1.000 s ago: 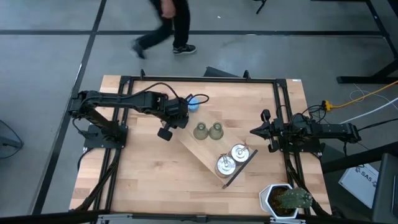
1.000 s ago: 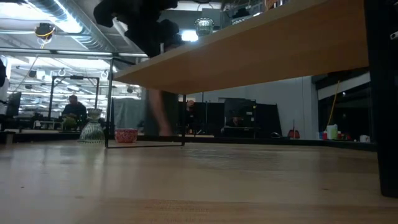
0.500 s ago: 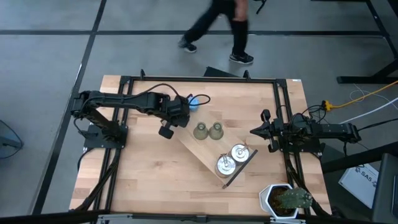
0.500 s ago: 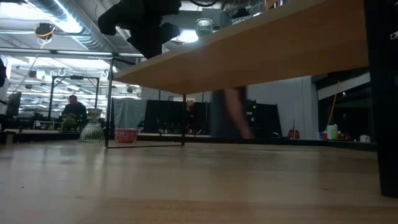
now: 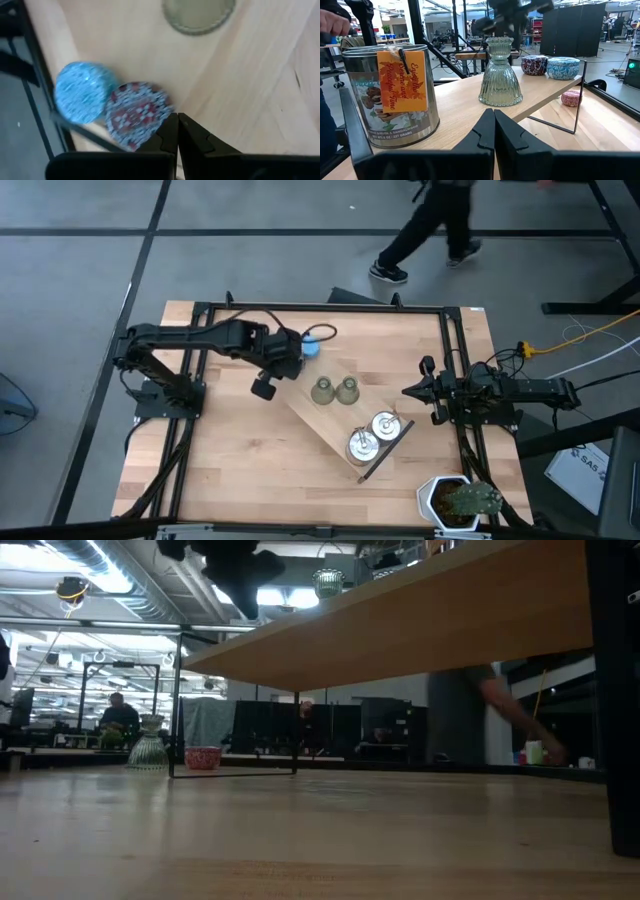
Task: Pick & Place candle stick holders
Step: Put the transparent candle holder on the shelf
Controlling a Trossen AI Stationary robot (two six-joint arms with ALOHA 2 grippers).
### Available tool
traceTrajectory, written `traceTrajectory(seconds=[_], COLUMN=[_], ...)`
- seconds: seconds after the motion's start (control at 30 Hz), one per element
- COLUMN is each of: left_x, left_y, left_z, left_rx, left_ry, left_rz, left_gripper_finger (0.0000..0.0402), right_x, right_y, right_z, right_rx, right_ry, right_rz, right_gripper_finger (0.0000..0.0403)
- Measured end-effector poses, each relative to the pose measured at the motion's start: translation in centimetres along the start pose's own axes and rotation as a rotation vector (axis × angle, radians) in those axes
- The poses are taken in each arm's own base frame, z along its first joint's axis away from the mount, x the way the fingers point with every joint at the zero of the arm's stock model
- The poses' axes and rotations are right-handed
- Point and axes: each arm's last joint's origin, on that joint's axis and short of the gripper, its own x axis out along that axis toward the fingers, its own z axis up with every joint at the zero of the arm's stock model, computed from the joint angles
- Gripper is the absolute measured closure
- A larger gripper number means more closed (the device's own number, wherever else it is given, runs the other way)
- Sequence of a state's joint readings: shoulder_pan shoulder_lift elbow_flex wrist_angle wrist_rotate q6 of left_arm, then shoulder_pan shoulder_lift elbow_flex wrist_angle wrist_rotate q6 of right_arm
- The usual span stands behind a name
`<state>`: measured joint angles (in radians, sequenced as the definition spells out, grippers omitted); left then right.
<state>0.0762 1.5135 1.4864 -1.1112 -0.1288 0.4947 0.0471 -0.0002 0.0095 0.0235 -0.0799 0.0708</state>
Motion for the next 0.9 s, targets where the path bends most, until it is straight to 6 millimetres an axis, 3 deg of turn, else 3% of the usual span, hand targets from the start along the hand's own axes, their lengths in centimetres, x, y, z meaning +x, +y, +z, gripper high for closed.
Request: traceTrajectory(seconds=[0.2, 0.5, 0.6, 0.9], left_x=[-1.6, -2.7, -3.4, -3.1], left_y=[1.9, 2.9, 3.1, 2.3], left_z=[-0.7, -2.0, -2.9, -7.3], left_rx=[-0.111, -0.176, -0.198, -0.315], left_ry=[-0.003, -0.028, -0.046, -0.004], left_rz=[0.000, 0.003, 0.029, 0.095], left_gripper_finger=[0.0400, 0.0400, 0.0400, 0.0400], right_x=[0.0, 0.0, 0.0, 0.0], right_y=[0.0, 0.0, 0.0, 0.0], right_z=[0.0, 0.0, 0.0, 0.0], right_rx=[0.000, 0.000, 0.000, 0.000], right_ry=[0.000, 0.000, -0.001, 0.000], right_rz=[0.000, 0.000, 0.000, 0.000], right_gripper_finger=[0.0402, 0.0402, 0.0402, 0.0402])
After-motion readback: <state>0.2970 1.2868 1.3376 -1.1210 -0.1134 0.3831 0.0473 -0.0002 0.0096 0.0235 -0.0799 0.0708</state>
